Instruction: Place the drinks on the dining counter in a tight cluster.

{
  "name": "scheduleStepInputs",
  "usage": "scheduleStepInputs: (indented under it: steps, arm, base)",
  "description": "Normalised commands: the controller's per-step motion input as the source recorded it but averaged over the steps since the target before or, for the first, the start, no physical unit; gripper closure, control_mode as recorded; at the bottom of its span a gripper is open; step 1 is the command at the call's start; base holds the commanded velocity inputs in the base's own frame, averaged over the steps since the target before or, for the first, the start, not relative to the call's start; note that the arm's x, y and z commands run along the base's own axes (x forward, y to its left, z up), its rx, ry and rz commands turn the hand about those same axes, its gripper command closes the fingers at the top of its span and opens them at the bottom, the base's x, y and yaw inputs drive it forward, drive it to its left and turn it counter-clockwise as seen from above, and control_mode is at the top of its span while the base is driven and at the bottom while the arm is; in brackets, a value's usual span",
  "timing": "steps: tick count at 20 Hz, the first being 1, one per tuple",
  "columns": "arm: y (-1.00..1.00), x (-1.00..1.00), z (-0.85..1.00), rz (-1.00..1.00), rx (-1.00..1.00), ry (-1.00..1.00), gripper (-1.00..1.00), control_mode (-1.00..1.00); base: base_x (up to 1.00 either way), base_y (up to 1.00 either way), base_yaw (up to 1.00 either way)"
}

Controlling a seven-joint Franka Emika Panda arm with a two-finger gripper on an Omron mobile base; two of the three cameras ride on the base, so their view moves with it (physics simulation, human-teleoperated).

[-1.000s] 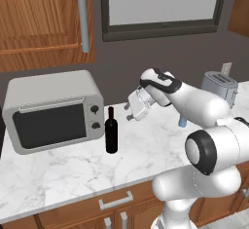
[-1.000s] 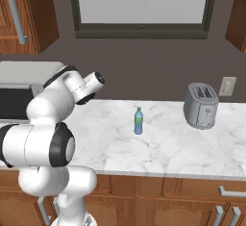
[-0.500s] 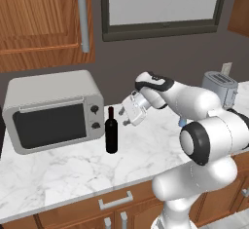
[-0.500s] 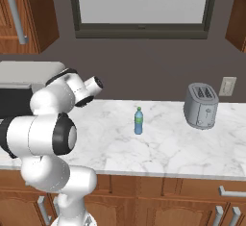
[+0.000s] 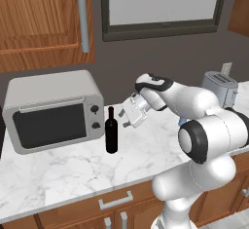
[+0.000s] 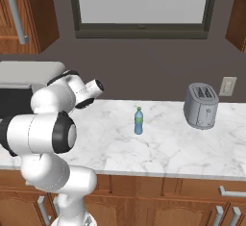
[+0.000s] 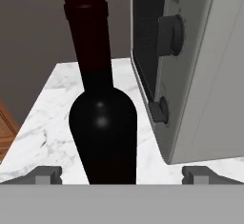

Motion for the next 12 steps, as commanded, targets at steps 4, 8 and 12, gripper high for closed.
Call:
scheduleStepInputs:
  steps: [4,8,12]
  arm:
    - [0.0,-0.05,0.0,0.0,0.0,0.02,-1.0,-1.0]
    - [0.0,-0.26,0.0,0.0,0.02,0.11,-1.0,-1.0]
    - [0.0,-0.19,0.0,0.0,0.06,0.12,-1.0,-1.0]
  base:
    - [0.0,0.0,0.0]
    - [0.0,0.0,0.0]
    - [0.0,0.0,0.0]
